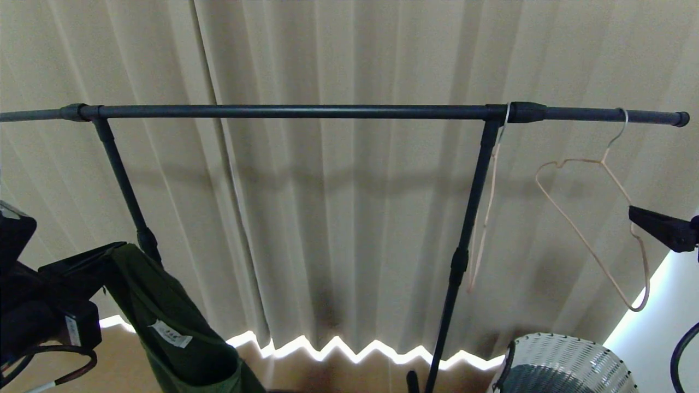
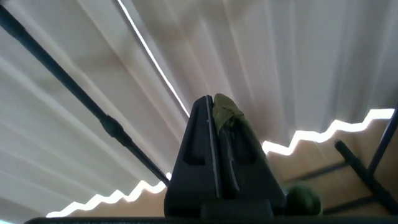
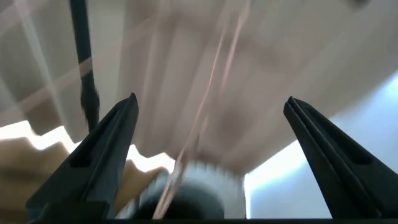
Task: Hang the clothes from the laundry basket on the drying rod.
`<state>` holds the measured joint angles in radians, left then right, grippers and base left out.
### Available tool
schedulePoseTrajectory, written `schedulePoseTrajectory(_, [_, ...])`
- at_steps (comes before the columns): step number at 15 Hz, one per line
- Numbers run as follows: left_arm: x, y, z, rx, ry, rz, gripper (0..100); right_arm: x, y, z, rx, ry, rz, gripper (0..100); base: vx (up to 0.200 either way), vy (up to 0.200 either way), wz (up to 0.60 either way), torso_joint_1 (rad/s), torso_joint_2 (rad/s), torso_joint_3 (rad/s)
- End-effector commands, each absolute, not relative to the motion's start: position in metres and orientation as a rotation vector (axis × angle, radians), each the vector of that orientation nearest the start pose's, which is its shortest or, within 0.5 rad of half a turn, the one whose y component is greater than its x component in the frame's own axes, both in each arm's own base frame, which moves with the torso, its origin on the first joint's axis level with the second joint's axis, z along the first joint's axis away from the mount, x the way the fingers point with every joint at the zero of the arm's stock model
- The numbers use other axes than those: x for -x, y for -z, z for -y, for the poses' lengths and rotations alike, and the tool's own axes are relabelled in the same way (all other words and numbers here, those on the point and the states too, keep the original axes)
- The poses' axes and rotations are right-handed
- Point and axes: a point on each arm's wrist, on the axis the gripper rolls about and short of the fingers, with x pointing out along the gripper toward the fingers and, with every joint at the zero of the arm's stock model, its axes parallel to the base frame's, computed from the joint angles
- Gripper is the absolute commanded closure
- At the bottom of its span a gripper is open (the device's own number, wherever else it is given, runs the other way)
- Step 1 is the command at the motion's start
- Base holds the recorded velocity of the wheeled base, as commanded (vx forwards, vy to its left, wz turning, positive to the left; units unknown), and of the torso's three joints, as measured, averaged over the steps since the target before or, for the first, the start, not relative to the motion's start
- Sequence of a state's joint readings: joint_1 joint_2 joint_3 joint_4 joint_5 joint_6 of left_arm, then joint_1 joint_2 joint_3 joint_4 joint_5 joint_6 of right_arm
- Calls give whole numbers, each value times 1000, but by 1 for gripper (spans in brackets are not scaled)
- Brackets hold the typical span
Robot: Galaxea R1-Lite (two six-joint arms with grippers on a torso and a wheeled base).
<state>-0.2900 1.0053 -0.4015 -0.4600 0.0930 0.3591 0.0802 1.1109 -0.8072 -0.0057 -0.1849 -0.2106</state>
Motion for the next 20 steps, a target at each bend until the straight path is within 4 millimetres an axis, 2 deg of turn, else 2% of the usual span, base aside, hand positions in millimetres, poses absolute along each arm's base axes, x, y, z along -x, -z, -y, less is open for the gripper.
schedulePoseTrajectory(1, [-121,-202,34,-380,217,-100,100,-170,-265,-7,173,101,-368,0,0,0,0,0,0,0])
schedulePoseTrajectory(4, [-119,-201,33,-380,217,-100,100,-191,-263,-7,76,191,-483,0,0,0,0,0,0,0])
schedulePoseTrajectory(6, [-119,-201,33,-383,218,-96,100,-210,-250,-8,56,204,-545,0,0,0,0,0,0,0])
schedulePoseTrajectory(9, [-115,-203,32,-379,215,-81,100,-227,-235,-9,31,225,-605,0,0,0,0,0,0,0])
schedulePoseTrajectory(12, [-113,-205,32,-375,215,-69,100,-242,-230,-9,20,259,-610,0,0,0,0,0,0,0])
schedulePoseTrajectory(20, [-112,-205,31,-376,212,-65,100,-252,-224,6,-2,317,-634,0,0,0,0,0,0,0])
